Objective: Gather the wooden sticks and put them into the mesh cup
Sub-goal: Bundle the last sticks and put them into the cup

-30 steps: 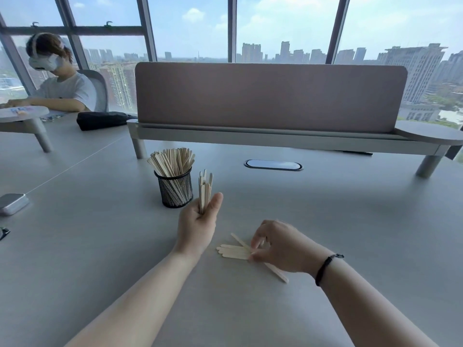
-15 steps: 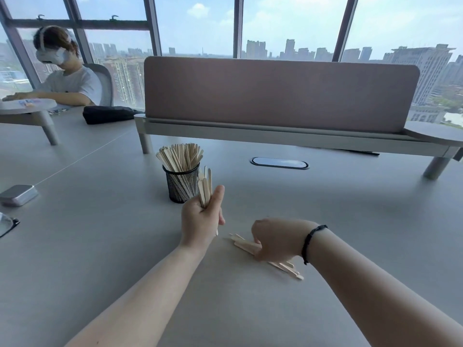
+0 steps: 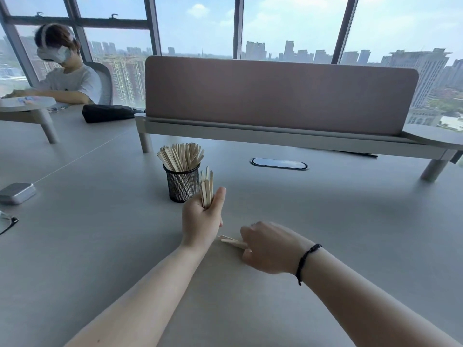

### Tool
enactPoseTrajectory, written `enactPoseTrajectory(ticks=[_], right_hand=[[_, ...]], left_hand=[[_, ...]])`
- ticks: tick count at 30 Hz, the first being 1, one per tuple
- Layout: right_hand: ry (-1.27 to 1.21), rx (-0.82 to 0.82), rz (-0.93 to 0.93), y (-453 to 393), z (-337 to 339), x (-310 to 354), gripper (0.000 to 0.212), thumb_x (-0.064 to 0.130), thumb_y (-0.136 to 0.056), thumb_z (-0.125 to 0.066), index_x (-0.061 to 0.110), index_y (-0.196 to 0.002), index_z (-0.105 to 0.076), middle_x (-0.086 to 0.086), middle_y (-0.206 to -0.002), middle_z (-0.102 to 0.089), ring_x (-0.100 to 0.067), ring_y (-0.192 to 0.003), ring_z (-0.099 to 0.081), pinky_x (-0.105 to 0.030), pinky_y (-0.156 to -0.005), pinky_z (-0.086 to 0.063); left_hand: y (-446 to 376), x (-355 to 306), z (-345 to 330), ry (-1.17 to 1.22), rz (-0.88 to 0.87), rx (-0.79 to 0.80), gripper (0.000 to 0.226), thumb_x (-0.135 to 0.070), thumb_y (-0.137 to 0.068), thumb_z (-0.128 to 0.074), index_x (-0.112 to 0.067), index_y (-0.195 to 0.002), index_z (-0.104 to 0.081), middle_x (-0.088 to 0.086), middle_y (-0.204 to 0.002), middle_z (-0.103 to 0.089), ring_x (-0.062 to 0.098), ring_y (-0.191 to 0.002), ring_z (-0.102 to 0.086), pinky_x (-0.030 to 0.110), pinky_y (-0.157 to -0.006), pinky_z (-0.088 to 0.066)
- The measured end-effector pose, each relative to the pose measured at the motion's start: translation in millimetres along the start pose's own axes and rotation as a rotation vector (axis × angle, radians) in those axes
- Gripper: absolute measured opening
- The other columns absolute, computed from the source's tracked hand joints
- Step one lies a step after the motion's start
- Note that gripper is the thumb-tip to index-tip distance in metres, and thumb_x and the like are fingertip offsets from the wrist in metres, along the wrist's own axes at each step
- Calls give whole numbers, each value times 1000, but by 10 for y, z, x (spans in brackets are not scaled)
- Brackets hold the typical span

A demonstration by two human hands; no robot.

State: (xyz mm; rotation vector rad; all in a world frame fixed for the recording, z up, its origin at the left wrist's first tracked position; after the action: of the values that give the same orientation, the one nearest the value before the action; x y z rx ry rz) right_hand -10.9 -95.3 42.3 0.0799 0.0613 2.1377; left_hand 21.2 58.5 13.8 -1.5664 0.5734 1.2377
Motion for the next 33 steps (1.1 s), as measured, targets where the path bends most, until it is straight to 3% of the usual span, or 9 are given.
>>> enactPoseTrajectory(ticks=[3, 11, 13, 16, 19, 23, 26, 31, 33], right_hand=[[-21, -87, 49, 39, -107, -13, 14, 25, -96, -41, 12, -90, -37, -11, -93, -58, -37, -75, -54, -36, -62, -33], [-489, -421, -15, 122, -195, -185, 9, 24, -92, -38, 18, -90, -34, -6, -61, -53, -28, -53, -40, -44, -51, -34], [-702, -509, -103, 100, -169, -193, 22, 22, -95, -52, 17, -80, -36, 3, -55, -42, -18, -49, -32, -32, -48, -28], [-1266, -626, -286, 34, -56, -209, 51, 29, -89, -70, 14, -61, -29, -3, -54, -27, -18, -46, -25, -29, -46, -22], [-1653, -646, -339, -34, 40, -236, 61, 33, -94, -65, 22, -43, -33, -1, -46, -27, -17, -38, -28, -32, -49, -28], [-1722, -635, -301, -71, 28, -185, 60, 27, -95, -63, 24, -44, -34, 1, -46, -29, -17, -39, -30, -35, -53, -32], [-1757, -589, -281, -90, 11, -139, 58, 25, -95, -63, 25, -48, -29, 3, -48, -23, -16, -42, -19, -30, -48, -18], [-1630, -489, -285, -168, 56, -65, 62, 35, -97, -60, 25, -45, -27, 3, -45, -22, -16, -44, -16, -26, -46, -16], [-1628, -449, -318, -202, 19, -28, 62, 38, -96, -60, 25, -45, -27, 3, -45, -23, -16, -44, -16, -26, -45, -17]], left_hand=[[-7, 21, -8, 7, 1, 14, 61, -37, -95, -64, 5, -56, -45, 17, -41, -49, 22, -37, -48, 30, -48, -42], [-10, -23, 10, 55, -5, -60, 55, -34, -101, -57, -4, -55, -49, 2, -41, -51, 21, -38, -52, 27, -44, -42], [-12, -18, 2, 71, 19, -49, 52, -36, -100, -59, -10, -57, -46, -1, -40, -47, 22, -35, -45, 30, -42, -39], [-12, -12, 1, 103, 22, -9, 56, -49, -91, -65, -10, -58, -43, 11, -46, -41, 22, -38, -37, 38, -44, -35], [23, -65, -7, 75, -41, 42, 67, -50, -89, -67, 4, -63, -37, 29, -53, -38, 35, -41, -35, 42, -44, -35], [36, -97, 8, 70, -78, 55, 51, -24, -92, -71, 7, -61, -43, 25, -46, -46, 19, -40, -43, 28, -48, -40], [30, -135, 29, 93, -83, 19, 48, -17, -92, -72, 6, -58, -47, 20, -46, -50, 15, -42, -48, 22, -52, -42], [31, -170, 36, 111, -40, 49, 70, -46, -87, -68, 3, -56, -29, 29, -48, -32, 38, -43, -30, 45, -46, -32], [37, -168, 28, 91, 5, 111, 72, -53, -84, -65, 1, -56, -28, 28, -48, -29, 33, -42, -27, 44, -43, -29]])
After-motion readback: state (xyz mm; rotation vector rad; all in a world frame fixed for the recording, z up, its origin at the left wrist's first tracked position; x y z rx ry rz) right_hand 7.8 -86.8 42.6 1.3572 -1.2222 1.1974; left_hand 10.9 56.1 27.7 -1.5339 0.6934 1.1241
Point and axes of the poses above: each hand's wrist, its own y-axis away from the middle knuckle, its own z-axis out of the back of the hand, x = y × z, the point moved 2 cm from there along -y, towards the middle knuckle
